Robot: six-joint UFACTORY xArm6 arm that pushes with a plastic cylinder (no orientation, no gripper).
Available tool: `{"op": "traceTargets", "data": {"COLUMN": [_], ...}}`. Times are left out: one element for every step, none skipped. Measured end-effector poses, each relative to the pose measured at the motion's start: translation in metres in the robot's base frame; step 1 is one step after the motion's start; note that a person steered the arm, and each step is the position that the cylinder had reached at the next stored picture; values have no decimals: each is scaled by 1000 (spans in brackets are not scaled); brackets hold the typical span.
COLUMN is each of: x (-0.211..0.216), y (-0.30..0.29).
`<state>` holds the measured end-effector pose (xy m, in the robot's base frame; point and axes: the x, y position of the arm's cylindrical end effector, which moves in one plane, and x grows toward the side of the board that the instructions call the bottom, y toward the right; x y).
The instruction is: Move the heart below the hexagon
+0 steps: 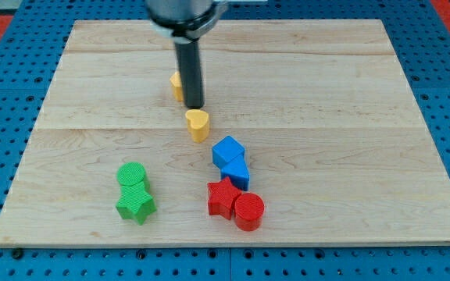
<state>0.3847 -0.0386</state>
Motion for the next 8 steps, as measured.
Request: {"op": "traceTargets", "data": {"x": [-37, -53, -68, -67, -45, 14, 55, 63], "y": [-31, -84, -169, -132, -1, 81, 35, -41]}}
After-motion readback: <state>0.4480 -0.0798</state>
